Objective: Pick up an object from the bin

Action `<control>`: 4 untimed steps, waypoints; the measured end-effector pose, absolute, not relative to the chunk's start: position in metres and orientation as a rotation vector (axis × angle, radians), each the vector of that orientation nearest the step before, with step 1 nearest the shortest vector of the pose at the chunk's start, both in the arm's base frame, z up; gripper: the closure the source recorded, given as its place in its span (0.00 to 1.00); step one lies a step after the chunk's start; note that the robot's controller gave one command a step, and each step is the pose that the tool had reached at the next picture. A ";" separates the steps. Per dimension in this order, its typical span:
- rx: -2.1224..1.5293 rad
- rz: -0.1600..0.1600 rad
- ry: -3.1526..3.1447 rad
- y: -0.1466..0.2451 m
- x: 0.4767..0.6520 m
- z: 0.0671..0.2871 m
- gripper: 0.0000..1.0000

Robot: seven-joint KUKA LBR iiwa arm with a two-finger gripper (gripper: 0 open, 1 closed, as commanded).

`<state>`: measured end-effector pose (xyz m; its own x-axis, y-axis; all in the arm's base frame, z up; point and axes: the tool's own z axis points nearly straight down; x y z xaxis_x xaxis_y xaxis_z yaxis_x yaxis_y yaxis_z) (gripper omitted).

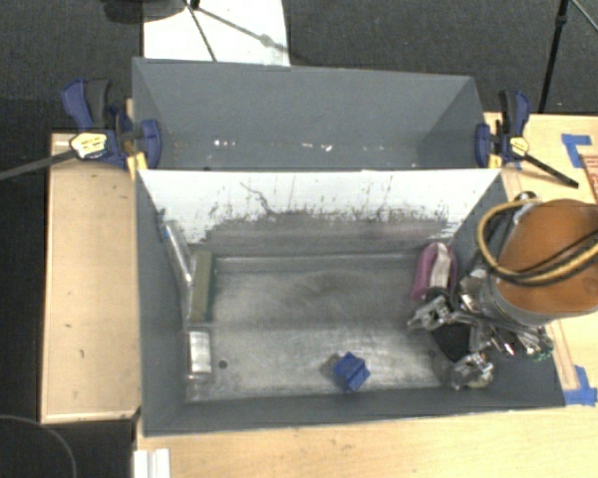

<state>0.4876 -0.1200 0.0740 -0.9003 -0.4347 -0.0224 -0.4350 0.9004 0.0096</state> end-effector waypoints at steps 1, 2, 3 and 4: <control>-0.468 0.033 3.118 -0.140 0.508 0.101 0.00; -0.357 0.035 3.178 -0.127 0.575 0.129 0.00; -0.241 0.061 3.203 -0.131 0.566 0.100 0.00; 0.177 0.041 3.198 -0.131 0.557 0.096 0.00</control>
Offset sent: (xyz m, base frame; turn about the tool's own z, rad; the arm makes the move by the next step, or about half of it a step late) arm 0.0223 -0.0314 0.0284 0.1565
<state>0.5573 -0.1313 0.0962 -0.9920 0.1096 0.0631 0.1112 0.9936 0.0219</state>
